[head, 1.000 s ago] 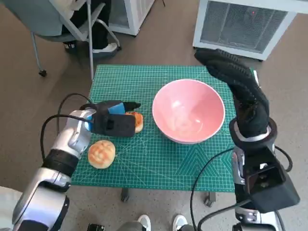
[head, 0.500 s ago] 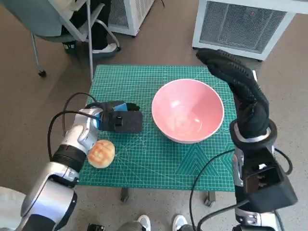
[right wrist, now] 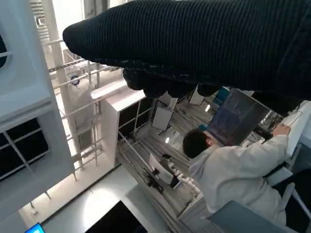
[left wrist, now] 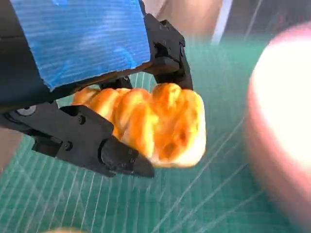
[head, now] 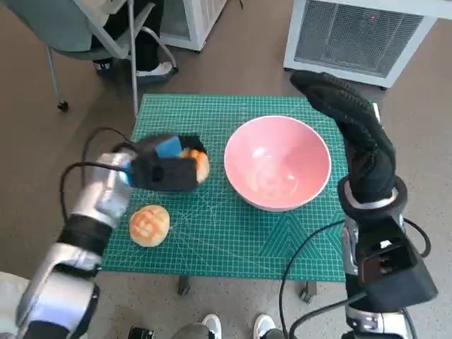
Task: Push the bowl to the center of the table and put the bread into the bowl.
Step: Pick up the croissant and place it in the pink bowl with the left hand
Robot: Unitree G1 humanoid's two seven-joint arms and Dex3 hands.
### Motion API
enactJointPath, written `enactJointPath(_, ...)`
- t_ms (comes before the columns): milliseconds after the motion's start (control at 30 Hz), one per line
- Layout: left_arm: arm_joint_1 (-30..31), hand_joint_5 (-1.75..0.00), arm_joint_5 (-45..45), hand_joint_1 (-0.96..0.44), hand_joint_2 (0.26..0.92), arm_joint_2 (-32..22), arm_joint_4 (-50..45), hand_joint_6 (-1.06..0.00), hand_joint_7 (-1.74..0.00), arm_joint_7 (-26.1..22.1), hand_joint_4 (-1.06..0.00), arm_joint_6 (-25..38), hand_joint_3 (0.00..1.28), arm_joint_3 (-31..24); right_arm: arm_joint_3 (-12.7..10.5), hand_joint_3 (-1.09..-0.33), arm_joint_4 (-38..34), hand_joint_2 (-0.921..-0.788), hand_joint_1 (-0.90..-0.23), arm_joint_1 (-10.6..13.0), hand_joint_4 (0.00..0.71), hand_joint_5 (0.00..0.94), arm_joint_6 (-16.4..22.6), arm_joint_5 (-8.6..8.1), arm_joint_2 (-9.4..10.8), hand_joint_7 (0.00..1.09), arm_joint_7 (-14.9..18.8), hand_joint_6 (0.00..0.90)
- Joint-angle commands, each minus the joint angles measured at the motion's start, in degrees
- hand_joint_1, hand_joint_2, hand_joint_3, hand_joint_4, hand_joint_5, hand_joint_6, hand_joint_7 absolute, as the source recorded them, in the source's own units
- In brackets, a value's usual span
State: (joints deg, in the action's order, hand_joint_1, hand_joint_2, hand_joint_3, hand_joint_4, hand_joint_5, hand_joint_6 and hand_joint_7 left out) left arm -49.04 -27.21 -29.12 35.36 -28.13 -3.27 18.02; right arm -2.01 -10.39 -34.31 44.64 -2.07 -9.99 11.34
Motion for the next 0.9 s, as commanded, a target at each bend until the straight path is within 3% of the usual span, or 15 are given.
enactJointPath(33,-0.7,-1.31,2.7,0.0,0.921,-1.1,-9.0,-0.51,-1.26,1.0,-0.58,1.4,0.17,-4.4,0.0,-0.745,-0.2,-0.921,-0.545,1.3,0.339,0.006,-0.5,-0.1,0.2,0.76,-0.2,-0.001)
enactJointPath(267,-2.7,-1.21,3.6,0.0,0.921,-0.2,-17.7,-0.56,-1.25,4.2,-0.64,1.3,0.12,-7.6,-0.3,-0.743,-0.3,-0.921,-0.542,1.4,0.34,0.007,-0.4,-0.27,-0.1,0.76,-0.2,-0.001)
enactJointPath(500,-4.8,-1.15,3.5,0.0,0.92,3.6,-22.1,-0.59,-1.22,8.0,-0.69,0.0,0.08,-7.5,-0.6,-0.743,-0.2,-0.921,-0.534,1.3,0.342,0.007,-0.4,-0.11,-0.3,0.74,-0.3,-0.001)
enactJointPath(900,-7.0,-1.09,3.1,0.0,0.916,9.7,-17.3,-0.64,-1.18,8.5,-0.72,-5.7,0.05,-2.1,-0.6,-0.745,0.2,-0.921,-0.528,1.3,0.341,0.006,-0.2,0.27,-0.1,0.73,-0.7,-0.001)
